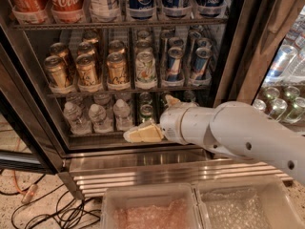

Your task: Pick 7up can from middle shelf of fridge

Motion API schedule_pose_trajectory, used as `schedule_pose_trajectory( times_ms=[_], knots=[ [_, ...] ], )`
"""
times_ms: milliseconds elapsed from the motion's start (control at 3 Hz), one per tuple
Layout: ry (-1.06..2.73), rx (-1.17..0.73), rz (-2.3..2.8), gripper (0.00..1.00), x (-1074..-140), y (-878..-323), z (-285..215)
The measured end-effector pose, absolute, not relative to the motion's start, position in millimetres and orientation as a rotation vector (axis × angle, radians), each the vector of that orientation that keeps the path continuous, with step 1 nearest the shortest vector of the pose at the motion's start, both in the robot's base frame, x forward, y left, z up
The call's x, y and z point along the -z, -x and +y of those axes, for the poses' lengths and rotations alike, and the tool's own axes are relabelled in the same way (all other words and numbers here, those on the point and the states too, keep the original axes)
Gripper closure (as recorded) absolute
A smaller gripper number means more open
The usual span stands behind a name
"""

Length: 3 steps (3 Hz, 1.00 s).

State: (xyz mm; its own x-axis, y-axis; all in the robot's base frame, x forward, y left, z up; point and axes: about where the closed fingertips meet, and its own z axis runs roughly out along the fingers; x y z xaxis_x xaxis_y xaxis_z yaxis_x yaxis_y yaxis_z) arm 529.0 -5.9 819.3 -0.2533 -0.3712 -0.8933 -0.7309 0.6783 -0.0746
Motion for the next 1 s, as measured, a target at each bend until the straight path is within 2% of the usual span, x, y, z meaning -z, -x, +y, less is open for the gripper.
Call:
schedule_pose_trajectory(
  times_ms=[1000],
  knots=[
    [0.688,-0.386,1.704,0.0,-816,-565,16]
  ],
)
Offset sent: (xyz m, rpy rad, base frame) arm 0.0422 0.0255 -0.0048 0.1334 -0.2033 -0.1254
